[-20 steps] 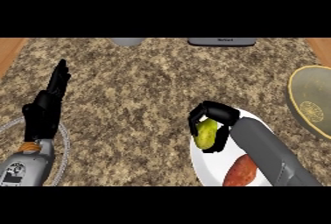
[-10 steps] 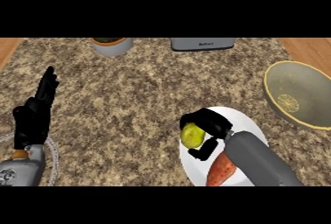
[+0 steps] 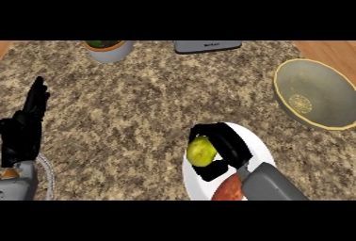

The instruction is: Pick the pear from the plate and place it in the bowl

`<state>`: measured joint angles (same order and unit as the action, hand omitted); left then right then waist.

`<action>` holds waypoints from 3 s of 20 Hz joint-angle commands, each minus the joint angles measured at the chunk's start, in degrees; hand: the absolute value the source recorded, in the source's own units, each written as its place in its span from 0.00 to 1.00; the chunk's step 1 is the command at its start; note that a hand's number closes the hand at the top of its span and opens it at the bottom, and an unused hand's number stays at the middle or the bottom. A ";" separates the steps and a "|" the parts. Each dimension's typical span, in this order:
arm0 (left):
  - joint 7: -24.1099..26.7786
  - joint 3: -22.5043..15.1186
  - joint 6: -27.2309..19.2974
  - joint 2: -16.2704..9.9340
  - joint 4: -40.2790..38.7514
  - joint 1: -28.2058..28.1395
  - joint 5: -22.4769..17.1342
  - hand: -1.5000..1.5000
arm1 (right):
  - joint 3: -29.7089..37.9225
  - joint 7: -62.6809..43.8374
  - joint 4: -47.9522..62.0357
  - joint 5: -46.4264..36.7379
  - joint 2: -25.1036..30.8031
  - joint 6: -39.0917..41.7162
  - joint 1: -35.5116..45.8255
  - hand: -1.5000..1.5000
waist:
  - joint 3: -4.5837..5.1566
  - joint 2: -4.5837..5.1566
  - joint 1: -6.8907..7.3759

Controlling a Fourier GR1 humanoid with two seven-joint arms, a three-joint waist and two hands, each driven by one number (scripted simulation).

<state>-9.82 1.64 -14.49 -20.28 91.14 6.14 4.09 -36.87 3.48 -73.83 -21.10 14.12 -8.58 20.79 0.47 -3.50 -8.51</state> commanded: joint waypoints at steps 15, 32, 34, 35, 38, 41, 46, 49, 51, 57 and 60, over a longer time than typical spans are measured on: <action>-1.03 -2.21 3.02 0.67 2.89 4.41 0.04 0.50 | 27.29 -32.52 -50.90 3.34 21.02 -5.61 -21.90 1.00 | -0.47 3.26 6.85; -1.89 -1.72 4.94 2.69 1.05 7.34 0.98 0.50 | 47.41 -0.66 -4.93 1.32 25.67 -6.99 -10.19 1.00 | -0.53 3.86 9.70; -1.36 -3.37 5.17 3.88 1.50 6.66 1.39 0.50 | 47.42 4.68 4.83 -0.87 25.34 -9.25 -6.74 1.00 | -0.60 4.09 10.51; 0.46 -2.39 4.76 3.94 1.26 5.56 1.27 0.50 | 49.83 7.66 8.12 0.88 26.98 -8.07 -5.96 1.00 | -0.57 3.94 10.03; 2.42 -2.06 5.42 4.15 0.85 4.65 1.01 0.50 | 50.03 11.52 21.08 -1.25 25.57 -11.25 1.97 1.00 | -0.58 4.01 10.46; -1.48 -2.61 4.55 4.95 -0.40 9.27 2.64 0.50 | 50.11 14.89 31.36 -0.42 24.18 -9.28 8.71 1.00 | -0.59 4.05 10.11; 1.22 -1.96 5.84 4.45 -0.86 8.60 1.62 0.50 | 51.53 17.46 43.25 2.07 24.65 -1.55 14.61 0.00 | -0.71 4.71 11.82; 1.96 -1.36 6.88 3.62 -0.22 6.78 1.05 0.50 | 53.98 24.50 48.51 4.49 24.48 1.47 15.49 0.00 | -0.76 4.69 11.87; 0.44 -5.09 3.31 8.01 -1.09 7.97 4.43 0.50 | 55.59 28.43 50.32 6.16 23.15 2.18 16.84 0.00 | -0.75 4.53 10.94; -1.15 -1.93 6.23 4.95 2.81 5.83 1.98 0.50 | 60.81 36.31 57.11 9.89 27.18 6.30 18.48 0.00 | -0.69 4.23 10.71; 1.30 -0.65 7.11 4.40 -0.51 7.20 1.77 0.50 | 62.86 35.97 58.24 12.23 30.72 11.86 17.67 0.00 | -0.61 4.07 9.71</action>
<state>-10.43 -0.40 -8.93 -15.03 92.11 13.49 6.82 23.61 37.40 -18.53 -11.09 41.69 -1.50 38.57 -0.20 0.71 1.86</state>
